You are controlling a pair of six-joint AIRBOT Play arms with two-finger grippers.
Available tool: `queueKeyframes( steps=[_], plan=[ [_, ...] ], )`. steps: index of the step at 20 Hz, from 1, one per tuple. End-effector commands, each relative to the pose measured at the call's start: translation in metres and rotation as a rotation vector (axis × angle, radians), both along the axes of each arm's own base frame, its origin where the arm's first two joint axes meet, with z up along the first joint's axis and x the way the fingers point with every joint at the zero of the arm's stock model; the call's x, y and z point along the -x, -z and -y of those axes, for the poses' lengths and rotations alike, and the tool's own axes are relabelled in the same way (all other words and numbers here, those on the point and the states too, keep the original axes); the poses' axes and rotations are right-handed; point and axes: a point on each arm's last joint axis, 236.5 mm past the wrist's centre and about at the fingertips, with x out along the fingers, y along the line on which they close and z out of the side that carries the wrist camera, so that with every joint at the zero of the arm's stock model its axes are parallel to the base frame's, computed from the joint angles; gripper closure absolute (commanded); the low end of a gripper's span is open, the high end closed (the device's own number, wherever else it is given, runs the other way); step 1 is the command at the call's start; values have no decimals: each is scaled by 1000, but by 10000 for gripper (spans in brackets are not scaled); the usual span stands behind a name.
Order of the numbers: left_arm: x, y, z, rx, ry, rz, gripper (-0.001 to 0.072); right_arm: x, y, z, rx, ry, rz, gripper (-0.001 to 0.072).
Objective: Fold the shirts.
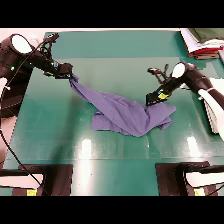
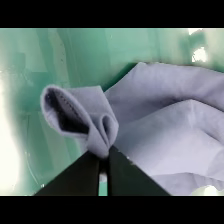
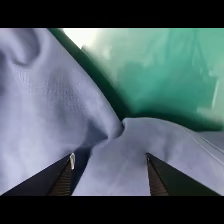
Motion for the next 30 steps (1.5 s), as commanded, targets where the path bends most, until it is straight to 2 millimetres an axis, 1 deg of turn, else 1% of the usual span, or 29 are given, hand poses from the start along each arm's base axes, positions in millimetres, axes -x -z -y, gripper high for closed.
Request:
queueKeyframes(
  steps=[1,2,3,4,5,7,8,9,10,11,12,13,14,15,16,17,18,19,20,21,22,23,25,27,28,29,30],
  plan=[
    [0,1,0,-1,-1,-1,678,3,17,7,112,-69,-42,257],
    [0,0,0,-1,0,-1,678,2,18,12,135,-68,-37,265],
    [0,1,0,-1,-1,-1,678,2,18,15,149,-72,-37,315],
    [0,1,0,-1,-1,-1,679,3,18,19,167,-77,-41,522],
    [0,0,0,0,0,-1,678,3,18,20,170,-78,-40,702],
    [1,0,0,0,1,-5,679,-1,15,19,164,-75,-19,699],
    [2,-2,0,0,2,-1,679,-4,8,18,158,-71,10,700],
    [3,-9,0,2,1,14,679,-9,-5,17,149,-66,55,700],
    [4,-20,-1,3,0,41,679,-14,-25,19,136,-52,118,700],
    [5,-41,-1,10,-2,92,679,-19,-49,23,122,-33,189,700],
    [7,-67,-2,18,-4,158,679,-22,-81,29,106,-7,272,700],
    [9,-101,-2,29,-9,243,679,-23,-116,37,94,18,348,700],
    [14,-145,-3,45,-16,355,679,-20,-158,47,79,48,439,700],
    [26,-195,-5,63,-22,478,679,-13,-200,55,66,72,534,700],
    [42,-242,-8,81,-29,598,679,-4,-246,64,53,100,649,700],
    [63,-292,-11,103,-37,727,679,7,-285,71,40,127,749,700],
    [86,-334,-15,122,-45,840,679,23,-323,79,24,164,840,700],
    [113,-372,-19,141,-51,944,680,39,-350,85,15,192,902,700],
    [137,-400,-22,156,-56,1026,680,57,-373,91,13,210,955,701],
    [161,-423,-25,171,-60,1094,680,70,-389,96,11,228,996,701],
    [178,-439,-28,190,-69,1143,680,82,-401,100,7,251,1028,701],
    [194,-452,-31,206,-78,1193,681,92,-409,104,7,269,1048,701],
    [213,-472,-35,229,-92,1269,681,103,-419,111,11,302,1079,701],
    [218,-481,-37,239,-99,1300,681,106,-420,117,11,344,1080,701],
    [215,-479,-36,236,-98,1292,681,103,-417,117,4,353,1065,701],
    [208,-472,-36,228,-97,1270,681,99,-412,113,-15,346,1038,701],
    [195,-460,-35,208,-95,1228,681,91,-400,108,-29,335,987,701]
  ],
)
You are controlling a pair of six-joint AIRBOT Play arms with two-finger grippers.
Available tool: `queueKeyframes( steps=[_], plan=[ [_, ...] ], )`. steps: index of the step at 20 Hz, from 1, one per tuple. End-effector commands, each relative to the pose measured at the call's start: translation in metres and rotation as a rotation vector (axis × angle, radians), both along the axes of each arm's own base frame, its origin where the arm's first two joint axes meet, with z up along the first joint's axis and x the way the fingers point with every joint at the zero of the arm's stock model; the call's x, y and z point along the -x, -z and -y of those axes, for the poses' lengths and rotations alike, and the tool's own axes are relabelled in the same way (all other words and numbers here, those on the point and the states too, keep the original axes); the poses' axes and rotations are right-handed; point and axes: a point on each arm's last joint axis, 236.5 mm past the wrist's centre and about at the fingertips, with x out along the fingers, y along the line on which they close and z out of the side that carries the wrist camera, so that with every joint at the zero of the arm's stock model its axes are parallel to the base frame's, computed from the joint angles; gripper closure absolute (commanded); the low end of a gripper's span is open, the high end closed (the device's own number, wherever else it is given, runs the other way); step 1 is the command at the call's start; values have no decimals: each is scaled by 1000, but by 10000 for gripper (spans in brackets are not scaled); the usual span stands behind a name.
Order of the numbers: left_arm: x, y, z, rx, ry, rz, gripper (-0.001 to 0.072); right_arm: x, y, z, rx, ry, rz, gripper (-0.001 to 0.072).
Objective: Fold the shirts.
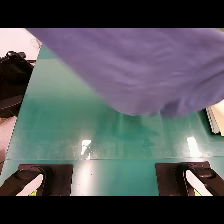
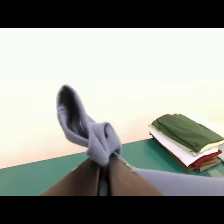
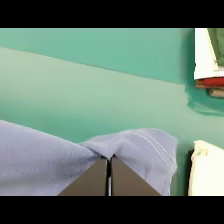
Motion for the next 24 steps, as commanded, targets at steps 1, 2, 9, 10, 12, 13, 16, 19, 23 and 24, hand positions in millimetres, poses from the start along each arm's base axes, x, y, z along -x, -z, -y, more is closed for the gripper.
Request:
queueKeyframes(
  steps=[1,2,9,10,12,13,16,19,23,24],
  plan=[
    [-25,21,1,-24,-9,-73,681,-13,24,-13,-63,-39,-113,702],
    [-47,44,5,-45,-3,-152,681,-25,44,-20,-85,-66,-190,701],
    [-200,333,31,-221,73,-961,679,-95,252,-45,-131,-83,-764,702],
    [-219,372,32,-220,73,-1033,678,-106,274,-50,-137,-83,-788,701],
    [-251,427,35,-210,61,-1107,678,-131,305,-53,-145,-73,-797,700],
    [-264,447,35,-200,51,-1122,679,-144,314,-53,-149,-65,-780,700],
    [-284,462,34,-146,15,-1118,191,-173,314,-43,-160,-41,-755,432],
    [-270,448,21,-152,17,-1157,69,-177,282,-23,-168,-18,-740,378],
    [-233,422,-18,-167,-6,-1193,69,-140,245,-38,-317,-148,-737,379],
    [-222,424,-24,-162,-13,-1213,69,-130,238,-46,-373,-180,-723,379]
  ],
)
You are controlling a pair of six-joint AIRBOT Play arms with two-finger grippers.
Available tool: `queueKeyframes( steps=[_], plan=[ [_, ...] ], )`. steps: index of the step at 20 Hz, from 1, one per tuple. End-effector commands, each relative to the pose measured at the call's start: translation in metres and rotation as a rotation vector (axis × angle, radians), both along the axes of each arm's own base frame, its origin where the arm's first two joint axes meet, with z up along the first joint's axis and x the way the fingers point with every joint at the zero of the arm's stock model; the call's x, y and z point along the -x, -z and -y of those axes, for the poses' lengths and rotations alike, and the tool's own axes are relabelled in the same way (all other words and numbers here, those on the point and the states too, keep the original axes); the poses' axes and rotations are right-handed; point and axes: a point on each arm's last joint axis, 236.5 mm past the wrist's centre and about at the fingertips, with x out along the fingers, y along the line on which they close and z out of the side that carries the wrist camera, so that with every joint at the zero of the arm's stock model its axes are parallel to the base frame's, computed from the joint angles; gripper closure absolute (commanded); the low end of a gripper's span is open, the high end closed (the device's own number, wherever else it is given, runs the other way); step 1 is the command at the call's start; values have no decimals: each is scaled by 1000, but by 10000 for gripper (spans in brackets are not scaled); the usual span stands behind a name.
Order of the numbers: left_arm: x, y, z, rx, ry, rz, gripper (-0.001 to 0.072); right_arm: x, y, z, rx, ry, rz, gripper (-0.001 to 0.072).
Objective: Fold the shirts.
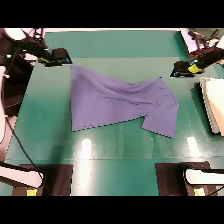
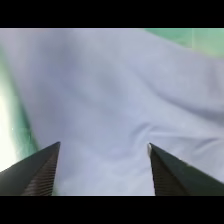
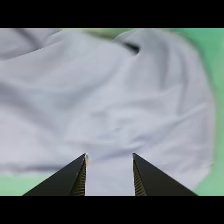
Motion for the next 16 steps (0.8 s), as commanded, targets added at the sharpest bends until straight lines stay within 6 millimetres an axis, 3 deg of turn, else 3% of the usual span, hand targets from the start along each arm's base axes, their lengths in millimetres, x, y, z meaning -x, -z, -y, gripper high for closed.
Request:
queueKeyframes(
  steps=[1,5,10,12,16],
  plan=[
    [40,6,-22,-20,-11,-79,69,32,-27,-26,-194,-52,23,380],
    [109,77,-24,-12,-38,-234,69,54,-26,-38,-211,-46,81,403],
    [199,163,-23,3,-92,-424,69,64,-19,-52,-213,-53,107,403],
    [215,182,-15,46,-112,-461,69,64,-19,-60,-215,-70,114,403],
    [226,205,1,147,-174,-491,69,64,-21,-70,-216,-93,125,403]
  ],
)
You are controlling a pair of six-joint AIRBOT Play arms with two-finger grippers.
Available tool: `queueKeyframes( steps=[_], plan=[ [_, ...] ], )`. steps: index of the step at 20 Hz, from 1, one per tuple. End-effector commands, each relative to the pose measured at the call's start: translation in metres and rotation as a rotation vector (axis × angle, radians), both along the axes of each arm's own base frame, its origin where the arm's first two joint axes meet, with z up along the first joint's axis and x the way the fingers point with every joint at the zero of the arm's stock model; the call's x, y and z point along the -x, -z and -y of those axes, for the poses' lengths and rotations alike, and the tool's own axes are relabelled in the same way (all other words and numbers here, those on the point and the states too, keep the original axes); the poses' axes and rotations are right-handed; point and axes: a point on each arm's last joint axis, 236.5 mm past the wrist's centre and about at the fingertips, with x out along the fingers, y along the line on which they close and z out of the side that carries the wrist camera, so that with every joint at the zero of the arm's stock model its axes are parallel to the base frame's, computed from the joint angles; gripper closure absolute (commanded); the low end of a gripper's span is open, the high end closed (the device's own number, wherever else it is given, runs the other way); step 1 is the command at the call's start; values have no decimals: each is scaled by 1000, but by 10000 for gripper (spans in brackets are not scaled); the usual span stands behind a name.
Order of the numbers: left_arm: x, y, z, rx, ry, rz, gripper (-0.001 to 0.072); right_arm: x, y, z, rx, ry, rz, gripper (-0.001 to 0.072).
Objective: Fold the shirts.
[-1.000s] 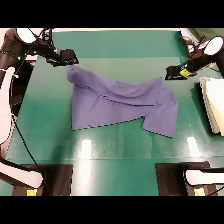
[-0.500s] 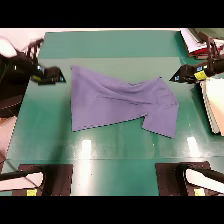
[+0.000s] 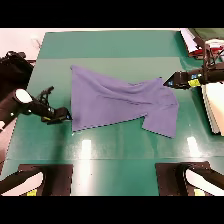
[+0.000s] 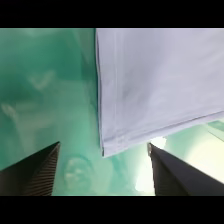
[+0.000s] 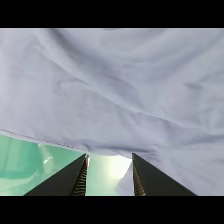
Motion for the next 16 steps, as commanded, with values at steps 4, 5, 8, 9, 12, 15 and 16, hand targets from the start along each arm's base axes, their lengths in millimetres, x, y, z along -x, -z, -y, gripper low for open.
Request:
queueKeyframes(
  steps=[4,5,8,9,12,15,16],
  plan=[
    [4,18,33,180,-116,25,69,0,-1,-9,-2,-16,15,403],
    [2,17,38,192,-110,37,70,0,-1,-9,-2,-15,16,403],
    [9,20,62,184,-36,50,70,0,-1,-9,-2,-15,16,403],
    [11,19,68,186,-22,50,96,0,-1,-7,-1,-13,16,403],
    [7,7,71,195,-3,70,624,1,2,13,6,22,-7,403],
    [-17,-22,68,164,49,156,679,6,17,70,68,131,-68,403],
    [-25,-32,66,151,58,178,679,13,31,95,101,183,-111,403]
  ],
)
